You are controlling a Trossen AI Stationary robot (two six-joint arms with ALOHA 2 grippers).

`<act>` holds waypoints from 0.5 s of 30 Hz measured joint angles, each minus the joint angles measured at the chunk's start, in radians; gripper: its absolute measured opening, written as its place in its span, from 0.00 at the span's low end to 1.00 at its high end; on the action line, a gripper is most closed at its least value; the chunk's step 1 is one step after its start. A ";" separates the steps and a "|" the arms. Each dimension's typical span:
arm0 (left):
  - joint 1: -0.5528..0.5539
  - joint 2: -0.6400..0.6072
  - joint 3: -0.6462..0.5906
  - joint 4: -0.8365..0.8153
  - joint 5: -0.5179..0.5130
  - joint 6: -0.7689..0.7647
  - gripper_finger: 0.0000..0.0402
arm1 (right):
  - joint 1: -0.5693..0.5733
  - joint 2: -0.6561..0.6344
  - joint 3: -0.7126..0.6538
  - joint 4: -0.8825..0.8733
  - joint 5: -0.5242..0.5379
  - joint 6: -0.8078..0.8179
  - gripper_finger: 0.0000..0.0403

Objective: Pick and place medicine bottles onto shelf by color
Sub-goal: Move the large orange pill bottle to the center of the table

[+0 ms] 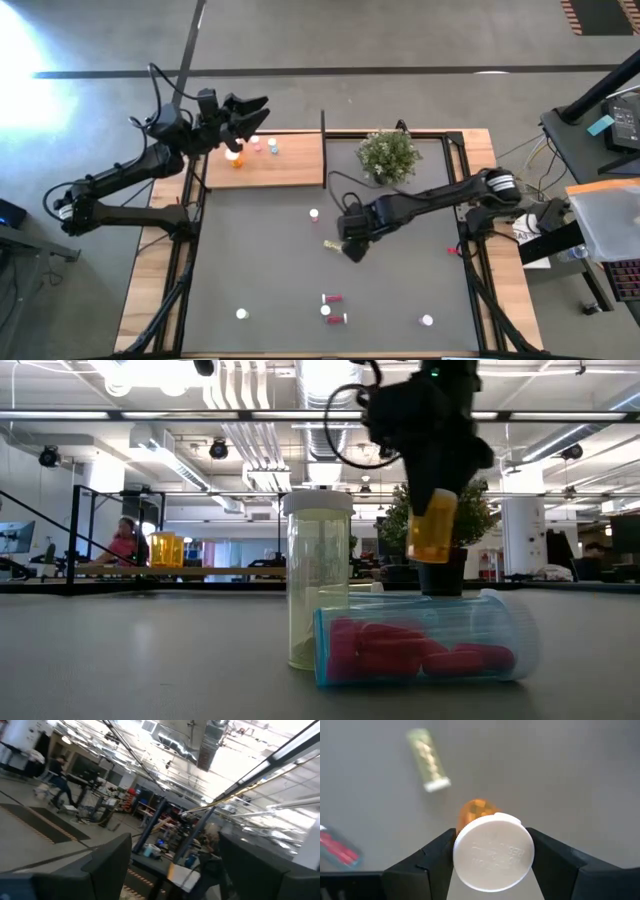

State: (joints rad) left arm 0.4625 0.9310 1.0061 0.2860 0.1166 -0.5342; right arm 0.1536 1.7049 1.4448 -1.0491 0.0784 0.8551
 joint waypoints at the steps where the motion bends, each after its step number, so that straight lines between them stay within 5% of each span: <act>1: 0.000 -0.003 0.000 0.000 0.006 -0.020 0.71 | -0.001 0.017 0.026 -0.003 0.000 -0.011 0.55; 15: 0.000 -0.011 0.000 0.000 0.017 -0.063 0.71 | -0.072 0.239 0.289 -0.036 0.001 -0.123 0.55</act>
State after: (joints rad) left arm 0.4622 0.9199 1.0061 0.2863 0.1335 -0.5976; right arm 0.0813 1.9443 1.7340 -1.0847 0.0792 0.7325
